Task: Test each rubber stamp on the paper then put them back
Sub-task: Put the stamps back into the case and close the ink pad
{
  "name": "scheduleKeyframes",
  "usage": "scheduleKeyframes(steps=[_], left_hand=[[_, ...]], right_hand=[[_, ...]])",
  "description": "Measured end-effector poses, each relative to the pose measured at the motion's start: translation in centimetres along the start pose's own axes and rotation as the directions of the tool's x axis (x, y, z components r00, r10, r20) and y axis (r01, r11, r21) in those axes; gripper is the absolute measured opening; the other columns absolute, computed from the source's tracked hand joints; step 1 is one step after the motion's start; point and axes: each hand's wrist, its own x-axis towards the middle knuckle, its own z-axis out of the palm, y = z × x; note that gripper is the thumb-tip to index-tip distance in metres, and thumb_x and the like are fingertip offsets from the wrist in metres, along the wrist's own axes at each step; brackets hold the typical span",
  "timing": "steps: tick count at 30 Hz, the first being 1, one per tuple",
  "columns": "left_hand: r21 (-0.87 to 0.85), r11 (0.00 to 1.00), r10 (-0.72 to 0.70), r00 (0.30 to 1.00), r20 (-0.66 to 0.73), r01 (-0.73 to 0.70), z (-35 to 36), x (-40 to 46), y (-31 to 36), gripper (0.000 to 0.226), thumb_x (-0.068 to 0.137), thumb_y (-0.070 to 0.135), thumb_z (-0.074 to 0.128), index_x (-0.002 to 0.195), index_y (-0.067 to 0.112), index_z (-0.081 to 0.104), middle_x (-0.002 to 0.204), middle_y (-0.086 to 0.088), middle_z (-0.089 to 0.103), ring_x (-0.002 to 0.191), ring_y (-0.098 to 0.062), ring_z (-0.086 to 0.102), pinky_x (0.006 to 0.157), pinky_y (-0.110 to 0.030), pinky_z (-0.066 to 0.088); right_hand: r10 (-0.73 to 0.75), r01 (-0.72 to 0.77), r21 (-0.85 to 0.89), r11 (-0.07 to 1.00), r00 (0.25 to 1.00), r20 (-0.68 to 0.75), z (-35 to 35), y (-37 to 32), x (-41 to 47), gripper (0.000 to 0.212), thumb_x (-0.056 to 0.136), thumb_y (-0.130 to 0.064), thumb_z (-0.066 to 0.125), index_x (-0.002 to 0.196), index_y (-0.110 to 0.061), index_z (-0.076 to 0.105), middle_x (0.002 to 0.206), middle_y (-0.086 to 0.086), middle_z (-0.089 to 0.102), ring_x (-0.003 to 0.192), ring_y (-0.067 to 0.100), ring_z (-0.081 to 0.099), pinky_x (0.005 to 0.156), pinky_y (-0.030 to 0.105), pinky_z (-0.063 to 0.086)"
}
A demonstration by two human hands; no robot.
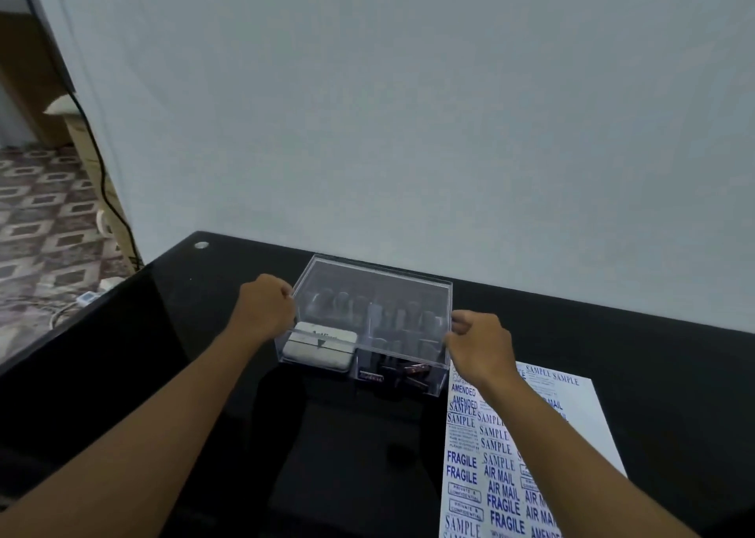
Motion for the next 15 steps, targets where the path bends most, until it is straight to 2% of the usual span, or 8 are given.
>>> scheduleKeyframes(steps=[2,4,7,9,10,12,13,15], left_hand=[[-0.008,1.0,-0.007,1.0,0.02,0.007,0.6,0.2,-0.3,0.02,0.075,-0.003,0.049,0.069,-0.005,0.068,0.074,-0.018,0.07,0.057,-0.019,0.054,0.05,-0.02,0.042],[-0.008,1.0,-0.008,1.0,0.017,0.009,1.0,0.3,-0.6,0.021,0.076,-0.001,0.049,0.071,-0.004,0.069,0.076,-0.019,0.07,0.058,-0.019,0.051,0.056,-0.026,0.044],[-0.001,1.0,0.008,1.0,0.001,-0.008,1.5,0.2,-1.0,0.024,0.079,0.001,0.047,0.07,-0.004,0.069,0.075,-0.02,0.069,0.058,-0.019,0.049,0.061,-0.034,0.048],[-0.015,1.0,0.014,1.0,0.007,-0.013,1.7,-0.1,-1.2,0.027,0.082,0.003,0.046,0.067,-0.003,0.068,0.07,-0.019,0.068,0.056,-0.019,0.052,0.059,-0.034,0.05],[-0.021,1.0,0.017,1.0,0.01,-0.016,1.8,-0.2,-1.3,0.028,0.082,0.003,0.045,0.065,-0.002,0.067,0.069,-0.018,0.067,0.055,-0.019,0.053,0.058,-0.033,0.05],[-0.029,0.999,0.017,1.0,0.018,-0.017,1.9,0.0,-1.4,0.027,0.08,0.001,0.044,0.063,-0.003,0.065,0.067,-0.019,0.065,0.053,-0.018,0.05,0.057,-0.035,0.05],[-0.031,0.999,0.017,1.0,0.024,-0.016,1.9,0.0,-1.4,0.026,0.079,0.001,0.044,0.063,-0.004,0.063,0.065,-0.02,0.063,0.053,-0.017,0.047,0.056,-0.035,0.049],[-0.032,0.999,0.016,0.999,0.036,-0.015,1.9,0.1,-1.4,0.025,0.078,0.0,0.043,0.061,-0.004,0.061,0.06,-0.018,0.057,0.052,-0.016,0.043,0.053,-0.033,0.045]], right_hand=[[0.006,-0.006,-0.024,1.0,1.0,-0.009,0.4,0.2,0.4,0.023,0.085,0.004,0.052,0.101,0.002,0.068,0.102,0.017,0.071,0.101,0.031,0.065,0.085,0.042,0.053],[-0.008,0.008,-0.042,0.999,1.0,-0.005,0.7,0.4,0.6,0.021,0.085,0.002,0.053,0.101,0.003,0.068,0.101,0.019,0.07,0.1,0.033,0.064,0.084,0.046,0.052],[-0.038,0.037,-0.079,0.996,0.999,-0.004,0.9,0.8,0.8,0.019,0.087,-0.002,0.055,0.099,0.001,0.069,0.097,0.018,0.07,0.092,0.03,0.067,0.074,0.036,0.053],[-0.045,0.044,-0.111,0.993,0.999,-0.008,1.0,1.1,0.8,0.019,0.088,-0.002,0.055,0.099,0.001,0.07,0.093,0.017,0.072,0.08,0.024,0.07,0.064,0.027,0.055],[-0.044,0.043,-0.118,0.992,0.999,-0.012,1.0,1.2,0.8,0.019,0.088,-0.002,0.055,0.098,0.001,0.07,0.091,0.017,0.072,0.074,0.023,0.069,0.062,0.025,0.054],[-0.047,0.045,-0.118,0.992,0.999,-0.014,1.1,1.3,0.8,0.018,0.088,0.0,0.054,0.094,0.002,0.071,0.086,0.018,0.072,0.058,0.018,0.061,0.061,0.029,0.056],[-0.047,0.046,-0.109,0.993,0.999,-0.01,1.1,1.3,0.7,0.018,0.087,0.001,0.055,0.093,0.001,0.072,0.085,0.018,0.072,0.053,0.016,0.057,0.056,0.026,0.053],[-0.052,0.051,-0.094,0.994,0.999,-0.003,1.2,1.2,0.6,0.019,0.088,0.001,0.057,0.093,-0.003,0.074,0.083,0.013,0.073,0.057,0.015,0.06,0.052,0.018,0.047]])
